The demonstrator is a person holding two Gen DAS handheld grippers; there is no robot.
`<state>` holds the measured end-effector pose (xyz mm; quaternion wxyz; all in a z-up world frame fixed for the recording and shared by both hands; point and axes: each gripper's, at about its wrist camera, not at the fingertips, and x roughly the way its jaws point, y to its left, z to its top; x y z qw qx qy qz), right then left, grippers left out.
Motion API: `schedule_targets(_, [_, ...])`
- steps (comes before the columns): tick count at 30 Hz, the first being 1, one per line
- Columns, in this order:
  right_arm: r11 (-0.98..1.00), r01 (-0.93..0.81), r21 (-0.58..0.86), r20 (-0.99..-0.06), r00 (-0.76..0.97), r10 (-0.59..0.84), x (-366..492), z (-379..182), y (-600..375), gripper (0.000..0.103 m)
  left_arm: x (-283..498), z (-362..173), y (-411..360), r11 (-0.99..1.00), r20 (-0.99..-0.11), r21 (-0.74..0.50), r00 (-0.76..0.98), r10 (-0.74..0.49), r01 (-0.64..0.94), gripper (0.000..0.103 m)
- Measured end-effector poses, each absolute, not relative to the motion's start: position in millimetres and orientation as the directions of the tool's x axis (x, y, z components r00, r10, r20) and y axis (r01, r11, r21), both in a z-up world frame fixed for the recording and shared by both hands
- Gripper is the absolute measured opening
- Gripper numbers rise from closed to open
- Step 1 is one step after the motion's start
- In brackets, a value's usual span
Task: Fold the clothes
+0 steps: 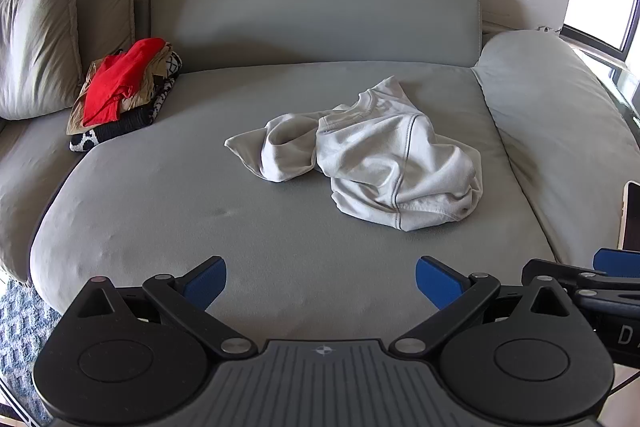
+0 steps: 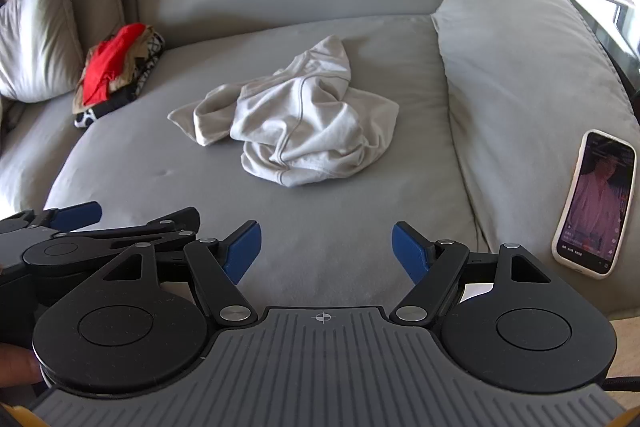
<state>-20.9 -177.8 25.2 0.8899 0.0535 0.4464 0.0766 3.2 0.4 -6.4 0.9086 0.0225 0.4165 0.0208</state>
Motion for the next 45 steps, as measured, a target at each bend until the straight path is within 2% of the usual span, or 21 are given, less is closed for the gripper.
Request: schedule_targets(45, [0.984, -0.079, 0.158, -0.794, 0.583, 0.174, -19.4, 18.0, -177.6, 0.078, 3.7, -16.5, 1.6, 0.998, -0.766, 0.056, 0.64, 0.06, -0.027, 0.1])
